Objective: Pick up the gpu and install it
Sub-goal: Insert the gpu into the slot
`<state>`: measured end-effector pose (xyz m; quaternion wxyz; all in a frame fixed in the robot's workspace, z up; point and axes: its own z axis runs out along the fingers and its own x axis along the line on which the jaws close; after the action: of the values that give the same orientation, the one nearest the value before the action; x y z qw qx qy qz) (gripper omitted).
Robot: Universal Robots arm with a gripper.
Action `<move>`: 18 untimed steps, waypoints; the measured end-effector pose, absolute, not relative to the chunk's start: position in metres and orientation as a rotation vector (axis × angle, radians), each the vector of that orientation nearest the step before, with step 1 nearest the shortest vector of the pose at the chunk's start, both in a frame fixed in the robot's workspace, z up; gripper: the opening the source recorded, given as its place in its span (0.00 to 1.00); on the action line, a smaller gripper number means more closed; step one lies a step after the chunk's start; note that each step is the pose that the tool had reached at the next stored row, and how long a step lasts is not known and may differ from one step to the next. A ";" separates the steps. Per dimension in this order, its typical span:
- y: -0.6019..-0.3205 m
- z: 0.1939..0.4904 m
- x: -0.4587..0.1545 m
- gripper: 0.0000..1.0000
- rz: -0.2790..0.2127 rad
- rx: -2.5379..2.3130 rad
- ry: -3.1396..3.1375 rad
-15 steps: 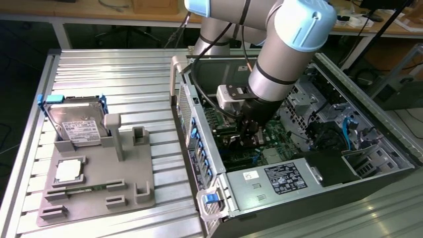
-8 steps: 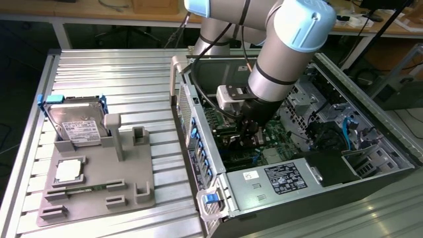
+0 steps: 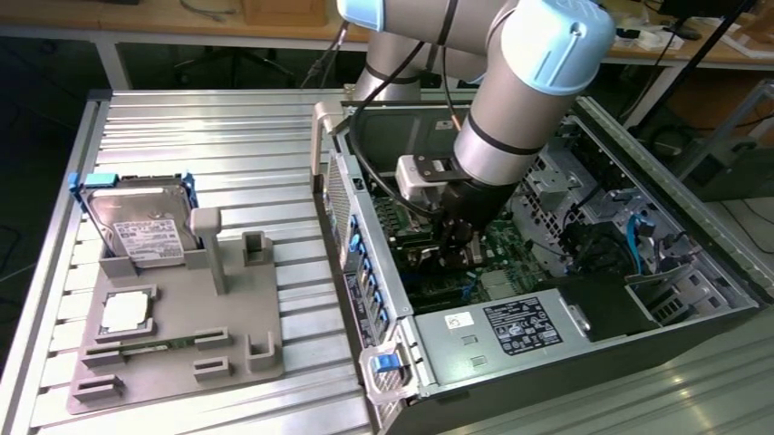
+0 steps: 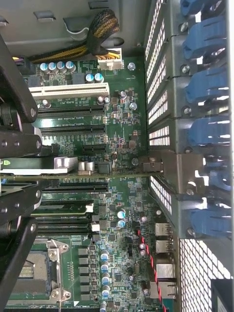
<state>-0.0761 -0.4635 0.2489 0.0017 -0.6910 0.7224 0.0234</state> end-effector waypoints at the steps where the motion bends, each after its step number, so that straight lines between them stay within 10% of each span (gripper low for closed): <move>1: -0.464 0.250 -0.076 0.27 0.074 -2.168 2.267; 18: -0.462 0.244 -0.077 0.27 0.069 -2.167 2.265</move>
<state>-0.0765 -0.4623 0.2441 0.0033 -0.6911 0.7224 0.0221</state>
